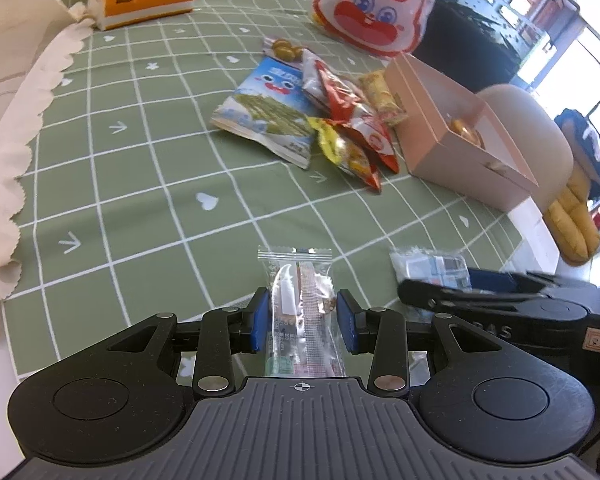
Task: Organize snacks
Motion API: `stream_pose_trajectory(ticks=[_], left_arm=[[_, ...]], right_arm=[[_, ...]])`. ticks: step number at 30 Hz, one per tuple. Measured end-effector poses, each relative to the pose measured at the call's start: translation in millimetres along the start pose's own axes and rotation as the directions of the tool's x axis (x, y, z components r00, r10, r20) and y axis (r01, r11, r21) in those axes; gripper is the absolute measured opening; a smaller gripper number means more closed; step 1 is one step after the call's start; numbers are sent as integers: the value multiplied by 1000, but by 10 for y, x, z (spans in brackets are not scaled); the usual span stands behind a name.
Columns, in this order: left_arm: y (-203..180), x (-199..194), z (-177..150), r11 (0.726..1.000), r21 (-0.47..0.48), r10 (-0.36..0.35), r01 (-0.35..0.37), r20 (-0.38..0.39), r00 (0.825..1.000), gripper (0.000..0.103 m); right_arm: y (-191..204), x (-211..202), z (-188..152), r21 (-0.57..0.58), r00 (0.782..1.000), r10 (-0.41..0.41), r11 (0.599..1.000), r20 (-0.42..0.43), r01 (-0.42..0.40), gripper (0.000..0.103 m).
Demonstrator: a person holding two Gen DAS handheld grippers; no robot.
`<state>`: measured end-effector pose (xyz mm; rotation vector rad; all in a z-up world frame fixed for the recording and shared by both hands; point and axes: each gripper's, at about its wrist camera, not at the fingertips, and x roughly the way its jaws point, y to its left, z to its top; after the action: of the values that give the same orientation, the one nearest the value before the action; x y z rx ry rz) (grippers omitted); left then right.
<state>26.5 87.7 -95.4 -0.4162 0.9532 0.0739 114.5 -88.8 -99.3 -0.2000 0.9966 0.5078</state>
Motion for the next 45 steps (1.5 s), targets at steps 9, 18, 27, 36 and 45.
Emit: stream_pose_trajectory(ticks=[9,18,27,36,45], left_arm=[[-406,-28,14,992,96,-76,79,-41,996,41],[-1482,-635,970,935,284,-277,211,215,937,41],[-2619,-288,1813,916,395,-201,70,302,932,41],[-2612,631,1897,970,235,-103,65,150,983,41],[-2184,1466,1883,996,41,-81,78,86,993,43]], right_arm=[[-257,-509,-25,-37,999,42,998,14,-41,56],[-1179,-1872,747,-7,926,-78,996,369,87,56],[-1941,-2352,1474,-5,839,-76,996,539,93,56],[-2547,-1697,1621,3,897,14,1000,443,-17,56],[-2666,-880,1841,-11,941,109,994,322,-111,56]])
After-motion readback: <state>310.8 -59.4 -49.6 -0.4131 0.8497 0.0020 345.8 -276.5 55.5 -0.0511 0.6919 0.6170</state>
